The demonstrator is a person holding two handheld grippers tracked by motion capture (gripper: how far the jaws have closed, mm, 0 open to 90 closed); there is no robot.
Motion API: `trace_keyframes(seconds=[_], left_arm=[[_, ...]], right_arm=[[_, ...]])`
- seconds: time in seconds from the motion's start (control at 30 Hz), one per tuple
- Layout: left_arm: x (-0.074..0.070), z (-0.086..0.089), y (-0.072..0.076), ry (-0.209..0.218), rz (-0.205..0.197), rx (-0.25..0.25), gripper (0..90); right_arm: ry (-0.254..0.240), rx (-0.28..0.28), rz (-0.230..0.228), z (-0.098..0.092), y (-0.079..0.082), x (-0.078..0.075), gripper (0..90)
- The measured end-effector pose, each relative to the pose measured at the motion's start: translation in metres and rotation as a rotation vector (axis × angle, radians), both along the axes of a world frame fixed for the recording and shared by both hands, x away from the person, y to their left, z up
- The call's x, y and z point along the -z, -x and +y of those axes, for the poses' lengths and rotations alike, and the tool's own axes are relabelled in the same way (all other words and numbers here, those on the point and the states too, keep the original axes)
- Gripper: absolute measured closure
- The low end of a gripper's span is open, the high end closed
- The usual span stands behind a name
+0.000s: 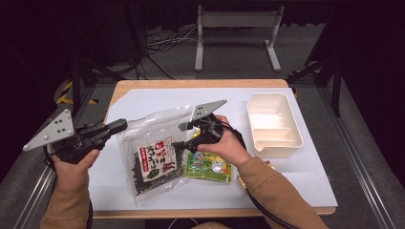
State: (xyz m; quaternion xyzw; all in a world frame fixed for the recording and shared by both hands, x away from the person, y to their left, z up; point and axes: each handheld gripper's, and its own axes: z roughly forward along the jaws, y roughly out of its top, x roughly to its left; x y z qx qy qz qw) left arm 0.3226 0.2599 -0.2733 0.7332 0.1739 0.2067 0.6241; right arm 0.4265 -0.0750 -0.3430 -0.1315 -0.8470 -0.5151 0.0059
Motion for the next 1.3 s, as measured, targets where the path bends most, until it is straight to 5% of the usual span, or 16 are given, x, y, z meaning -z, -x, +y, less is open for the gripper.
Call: trace_keyframes(seconds=[0.23,0.43,0.67,1.1,1.3], left_arm=[[-0.001,0.000,0.001,0.000,-0.009,0.002,90.0],[-0.003,0.004,0.003,0.014,-0.015,-0.013,90.0],[-0.004,0.009,0.005,0.031,-0.019,-0.020,90.0],[-0.006,0.020,0.007,0.097,-0.028,-0.025,89.9],[-0.009,0.025,0.010,0.117,-0.038,-0.049,74.2]], right_arm=[[0.007,-0.080,-0.001,0.008,0.003,0.006,40.4],[0.034,-0.177,0.000,0.012,0.008,-0.002,67.8],[0.040,-0.209,-0.064,0.014,0.015,-0.007,74.2],[0.024,-0.213,-0.099,0.014,0.026,-0.025,75.8],[-0.017,-0.211,-0.092,0.012,0.030,-0.033,76.4]])
